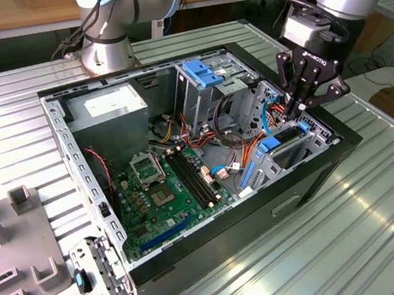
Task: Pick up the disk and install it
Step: 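Insert the first disk wire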
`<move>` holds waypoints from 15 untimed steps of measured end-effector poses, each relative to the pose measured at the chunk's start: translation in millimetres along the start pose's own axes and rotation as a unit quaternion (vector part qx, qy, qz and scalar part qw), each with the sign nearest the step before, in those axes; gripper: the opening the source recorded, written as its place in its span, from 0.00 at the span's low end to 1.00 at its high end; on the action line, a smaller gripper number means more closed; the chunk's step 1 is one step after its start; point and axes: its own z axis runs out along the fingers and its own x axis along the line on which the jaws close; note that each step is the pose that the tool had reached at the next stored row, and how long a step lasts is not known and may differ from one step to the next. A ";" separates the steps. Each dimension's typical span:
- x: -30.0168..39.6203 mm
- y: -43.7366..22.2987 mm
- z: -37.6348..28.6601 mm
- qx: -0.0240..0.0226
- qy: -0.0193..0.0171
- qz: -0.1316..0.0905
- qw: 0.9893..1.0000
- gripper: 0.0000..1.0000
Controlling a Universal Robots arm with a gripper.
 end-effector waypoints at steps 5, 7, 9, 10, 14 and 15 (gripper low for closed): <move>9.1 5.4 0.8 0.000 0.000 0.000 1.000 0.17; 11.5 8.0 1.6 0.000 0.000 0.000 1.000 0.17; 11.9 8.1 4.5 0.000 -0.001 0.004 1.000 0.17; 11.9 8.1 5.0 0.000 -0.001 0.004 1.000 0.17; 11.8 8.9 7.9 -0.001 -0.001 0.016 1.000 0.17; 12.0 8.9 8.2 -0.001 -0.001 0.017 1.000 0.17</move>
